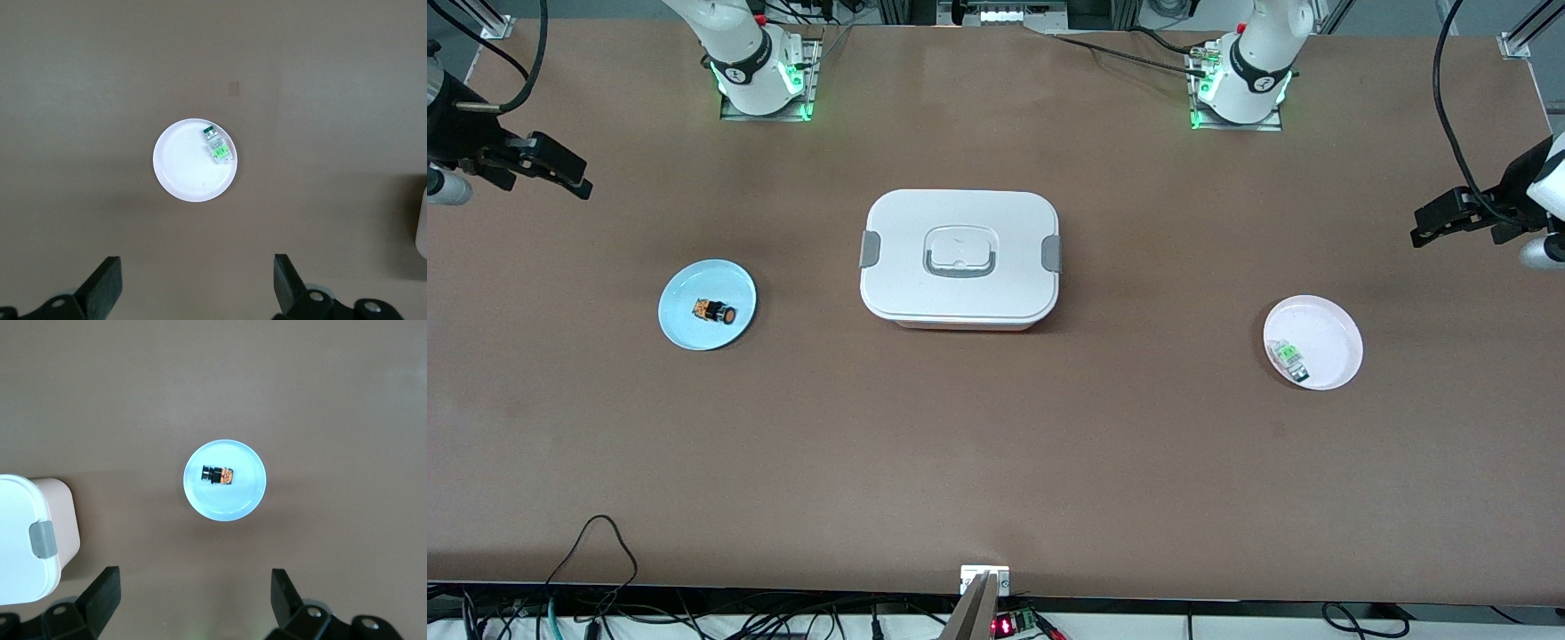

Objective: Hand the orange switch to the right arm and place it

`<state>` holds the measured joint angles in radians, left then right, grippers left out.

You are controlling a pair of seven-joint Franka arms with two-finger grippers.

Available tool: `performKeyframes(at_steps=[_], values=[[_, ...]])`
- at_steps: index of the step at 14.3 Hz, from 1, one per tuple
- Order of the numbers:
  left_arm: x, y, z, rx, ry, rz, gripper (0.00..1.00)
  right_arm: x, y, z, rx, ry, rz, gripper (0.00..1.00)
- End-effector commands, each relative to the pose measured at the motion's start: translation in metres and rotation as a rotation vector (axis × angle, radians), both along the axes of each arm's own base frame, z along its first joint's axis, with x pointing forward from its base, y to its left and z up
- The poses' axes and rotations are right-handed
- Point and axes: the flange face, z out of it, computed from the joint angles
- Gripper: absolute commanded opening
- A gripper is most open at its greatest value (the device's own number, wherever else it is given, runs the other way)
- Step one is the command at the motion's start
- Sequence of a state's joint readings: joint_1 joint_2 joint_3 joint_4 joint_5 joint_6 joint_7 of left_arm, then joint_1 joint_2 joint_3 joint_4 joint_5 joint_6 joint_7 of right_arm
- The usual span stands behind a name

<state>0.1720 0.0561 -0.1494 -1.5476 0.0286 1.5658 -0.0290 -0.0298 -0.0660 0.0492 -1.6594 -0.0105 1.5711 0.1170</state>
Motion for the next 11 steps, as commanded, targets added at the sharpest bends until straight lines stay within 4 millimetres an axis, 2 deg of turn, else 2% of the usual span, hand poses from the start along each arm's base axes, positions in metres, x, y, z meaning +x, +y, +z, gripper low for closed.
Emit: performKeyframes(at_steps=[1, 11], values=[[0.0008, 0.0035, 0.0000, -0.018, -0.006, -0.014, 1.00, 0.0083, 0.0006, 0.0016, 0.008, 0.011, 0.101, 1.00], [0.0006, 0.0035, -0.0001, -0.018, -0.004, -0.014, 1.00, 0.0070, 0.0029, 0.0025, 0.007, 0.016, 0.114, 1.00]])
